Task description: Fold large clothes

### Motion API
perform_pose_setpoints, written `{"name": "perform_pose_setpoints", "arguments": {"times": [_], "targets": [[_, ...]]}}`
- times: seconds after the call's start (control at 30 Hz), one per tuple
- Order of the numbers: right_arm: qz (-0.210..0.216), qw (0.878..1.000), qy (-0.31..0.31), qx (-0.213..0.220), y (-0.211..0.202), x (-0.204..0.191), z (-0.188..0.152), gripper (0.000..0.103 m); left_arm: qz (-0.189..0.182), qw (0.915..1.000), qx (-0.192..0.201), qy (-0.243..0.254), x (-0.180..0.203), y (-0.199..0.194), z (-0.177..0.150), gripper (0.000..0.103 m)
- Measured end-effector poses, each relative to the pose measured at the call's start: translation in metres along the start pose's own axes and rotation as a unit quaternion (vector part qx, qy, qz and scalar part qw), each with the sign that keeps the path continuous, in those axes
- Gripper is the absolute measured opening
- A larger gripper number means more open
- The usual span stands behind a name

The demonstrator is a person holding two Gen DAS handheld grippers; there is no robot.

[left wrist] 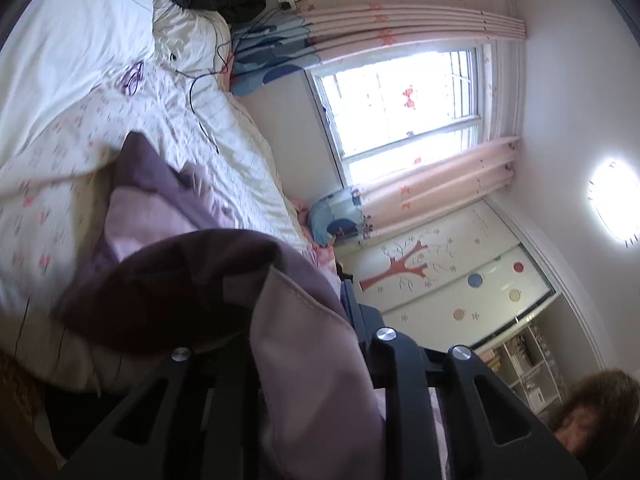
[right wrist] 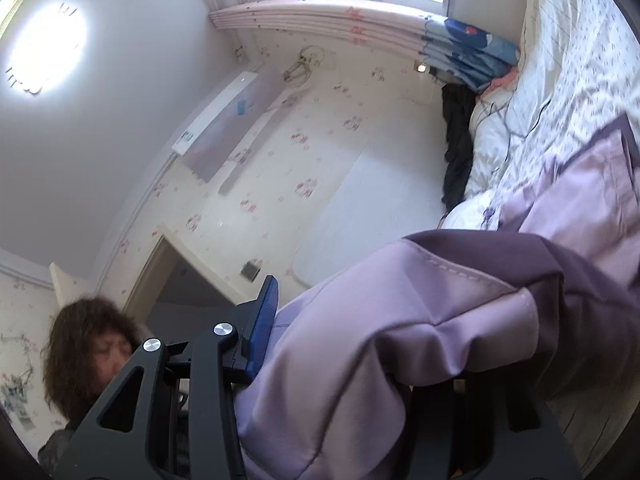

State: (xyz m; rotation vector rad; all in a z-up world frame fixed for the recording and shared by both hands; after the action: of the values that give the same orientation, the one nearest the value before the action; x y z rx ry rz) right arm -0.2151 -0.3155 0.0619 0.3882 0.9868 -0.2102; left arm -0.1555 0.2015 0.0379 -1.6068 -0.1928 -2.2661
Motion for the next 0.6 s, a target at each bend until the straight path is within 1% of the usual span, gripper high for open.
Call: {"name": "perform_pose_setpoints", "arguments": {"times": [0.13,0.23,0.3,0.33,0.43,0.47,0.5,0.53,0.57,0.6], "targets": [[-0.026,0.999,0.014,0.014,0.009,0.026,0.043,0.044,0.005,0.9998,0.014,-0.015,-0.016,0.027,0.044,0.020],[-0.052,0.997,0.038,0.030,0.014,0.061,0.074,0.044,0.011,0.9985,0.027,-0.047,-0.043,0.053,0.078,0.020],[-0.077,0.994,0.065,0.046,0.014,0.097,0.093,0.044,0.005,0.9969,0.032,-0.071,-0.061,0.066,0.094,0.020],[-0.089,0.992,0.077,0.053,0.013,0.112,0.100,0.044,0.010,0.9957,0.035,-0.085,-0.076,0.078,0.105,0.020],[-0.131,0.981,0.124,0.071,0.011,0.170,0.115,0.045,0.045,0.9925,0.040,-0.106,-0.114,0.105,0.127,0.020],[-0.146,0.976,0.141,0.076,0.009,0.191,0.118,0.045,0.058,0.9908,0.041,-0.115,-0.127,0.112,0.131,0.020],[-0.158,0.971,0.162,0.080,0.007,0.212,0.119,0.045,0.073,0.9874,0.042,-0.134,-0.147,0.121,0.136,0.021],[-0.166,0.966,0.180,0.081,0.006,0.228,0.119,0.045,0.081,0.9850,0.042,-0.146,-0.159,0.125,0.138,0.022],[-0.170,0.961,0.206,0.079,0.004,0.247,0.118,0.045,0.090,0.9816,0.045,-0.162,-0.174,0.130,0.141,0.026],[-0.164,0.957,0.228,0.079,0.004,0.262,0.117,0.045,0.094,0.9771,0.047,-0.185,-0.189,0.134,0.143,0.028]]}}
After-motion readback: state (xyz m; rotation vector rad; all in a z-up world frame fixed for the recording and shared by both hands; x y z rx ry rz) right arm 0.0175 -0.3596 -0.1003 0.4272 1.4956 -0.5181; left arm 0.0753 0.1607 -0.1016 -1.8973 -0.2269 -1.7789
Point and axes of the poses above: each gripper's, at about its wrist camera, not at the fingertips, and y roughly the way its jaws point, x to its right, z to its top, the point moved 7 cm from there along y, roughly the way its jaws point, and after that the axes turned 9 degrees about -x, right-handed, at the moved point
